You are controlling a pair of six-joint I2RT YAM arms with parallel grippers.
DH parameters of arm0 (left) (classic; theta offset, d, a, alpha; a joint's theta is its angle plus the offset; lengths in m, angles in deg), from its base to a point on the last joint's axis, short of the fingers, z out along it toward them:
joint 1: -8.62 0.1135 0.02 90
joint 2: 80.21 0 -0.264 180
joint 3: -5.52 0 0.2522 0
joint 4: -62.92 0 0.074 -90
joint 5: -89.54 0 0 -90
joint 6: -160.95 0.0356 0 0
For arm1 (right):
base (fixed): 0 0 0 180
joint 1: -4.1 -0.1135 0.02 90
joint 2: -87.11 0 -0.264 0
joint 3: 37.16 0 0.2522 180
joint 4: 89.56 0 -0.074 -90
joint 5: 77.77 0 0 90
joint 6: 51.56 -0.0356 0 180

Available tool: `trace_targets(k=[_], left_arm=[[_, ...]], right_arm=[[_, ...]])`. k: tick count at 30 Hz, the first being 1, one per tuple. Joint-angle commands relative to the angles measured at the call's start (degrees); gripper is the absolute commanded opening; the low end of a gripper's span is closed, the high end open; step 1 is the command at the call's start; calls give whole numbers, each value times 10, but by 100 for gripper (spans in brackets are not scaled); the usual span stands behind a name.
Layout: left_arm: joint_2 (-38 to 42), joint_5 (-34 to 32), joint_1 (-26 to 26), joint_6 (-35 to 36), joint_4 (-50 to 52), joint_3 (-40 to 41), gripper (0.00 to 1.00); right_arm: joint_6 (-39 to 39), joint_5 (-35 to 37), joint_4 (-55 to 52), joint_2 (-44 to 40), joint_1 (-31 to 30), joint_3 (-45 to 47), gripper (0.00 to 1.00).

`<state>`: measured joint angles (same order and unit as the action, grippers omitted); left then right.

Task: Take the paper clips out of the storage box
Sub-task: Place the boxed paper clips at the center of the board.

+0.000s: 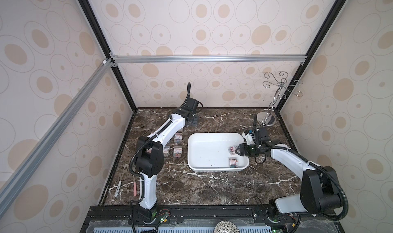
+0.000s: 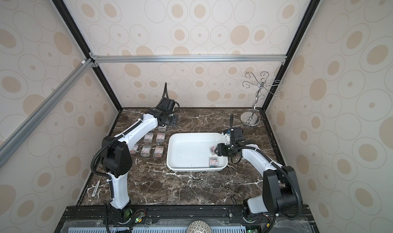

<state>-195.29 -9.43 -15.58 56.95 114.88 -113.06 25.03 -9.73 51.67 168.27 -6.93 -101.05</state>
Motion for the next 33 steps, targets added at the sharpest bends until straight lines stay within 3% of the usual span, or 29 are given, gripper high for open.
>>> trace_targets(k=[1,15,33], left_arm=[[-23,4,21,27,-5,-38,56],[-121,40,115,72,-17,-123,54],[-177,62,212,208,-10,-157,54]], right_arm=[[14,6,-22,-13,7,-15,56],[22,13,-39,-5,13,-23,56],[23,-3,-43,17,14,-32,56]])
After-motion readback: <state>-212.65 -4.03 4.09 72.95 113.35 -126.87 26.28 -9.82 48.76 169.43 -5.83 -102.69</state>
